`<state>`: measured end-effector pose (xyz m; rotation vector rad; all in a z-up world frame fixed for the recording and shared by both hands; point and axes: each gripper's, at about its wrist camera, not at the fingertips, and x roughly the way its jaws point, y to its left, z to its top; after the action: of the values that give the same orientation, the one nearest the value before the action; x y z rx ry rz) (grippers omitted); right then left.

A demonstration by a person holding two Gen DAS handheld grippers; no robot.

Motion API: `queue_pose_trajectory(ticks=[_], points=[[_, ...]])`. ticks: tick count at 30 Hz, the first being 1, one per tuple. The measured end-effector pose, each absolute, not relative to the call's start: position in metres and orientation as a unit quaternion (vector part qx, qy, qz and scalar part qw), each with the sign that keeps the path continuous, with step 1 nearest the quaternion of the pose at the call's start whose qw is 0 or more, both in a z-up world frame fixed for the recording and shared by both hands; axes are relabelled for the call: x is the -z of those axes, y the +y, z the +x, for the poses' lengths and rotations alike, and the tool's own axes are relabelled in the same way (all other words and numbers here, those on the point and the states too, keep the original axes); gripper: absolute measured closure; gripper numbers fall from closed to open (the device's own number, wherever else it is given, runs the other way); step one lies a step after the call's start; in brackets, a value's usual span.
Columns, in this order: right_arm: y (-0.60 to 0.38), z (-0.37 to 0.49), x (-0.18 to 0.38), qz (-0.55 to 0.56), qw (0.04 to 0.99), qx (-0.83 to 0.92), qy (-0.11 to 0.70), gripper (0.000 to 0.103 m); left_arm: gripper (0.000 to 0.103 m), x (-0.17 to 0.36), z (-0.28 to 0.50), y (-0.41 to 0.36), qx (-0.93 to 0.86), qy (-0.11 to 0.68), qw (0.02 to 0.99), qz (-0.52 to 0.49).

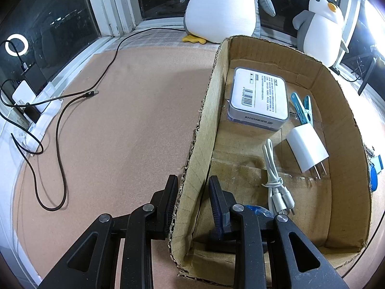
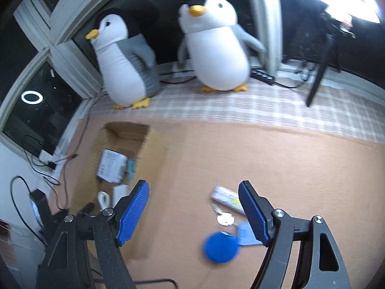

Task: Organize rigid objects
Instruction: 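Move the right tool to the patterned lighter and close on it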

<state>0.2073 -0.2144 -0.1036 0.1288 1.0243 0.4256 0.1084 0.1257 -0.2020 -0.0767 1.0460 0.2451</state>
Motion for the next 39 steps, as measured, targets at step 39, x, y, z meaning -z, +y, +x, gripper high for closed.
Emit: queue_pose_trajectory(ticks=[39], points=[[-0.213, 0.249, 0.196, -0.119, 0.806, -0.182, 0.550, 0.063, 0.075, 0.200, 0.110, 0.123, -0.122, 0.501, 0.856, -0.030]])
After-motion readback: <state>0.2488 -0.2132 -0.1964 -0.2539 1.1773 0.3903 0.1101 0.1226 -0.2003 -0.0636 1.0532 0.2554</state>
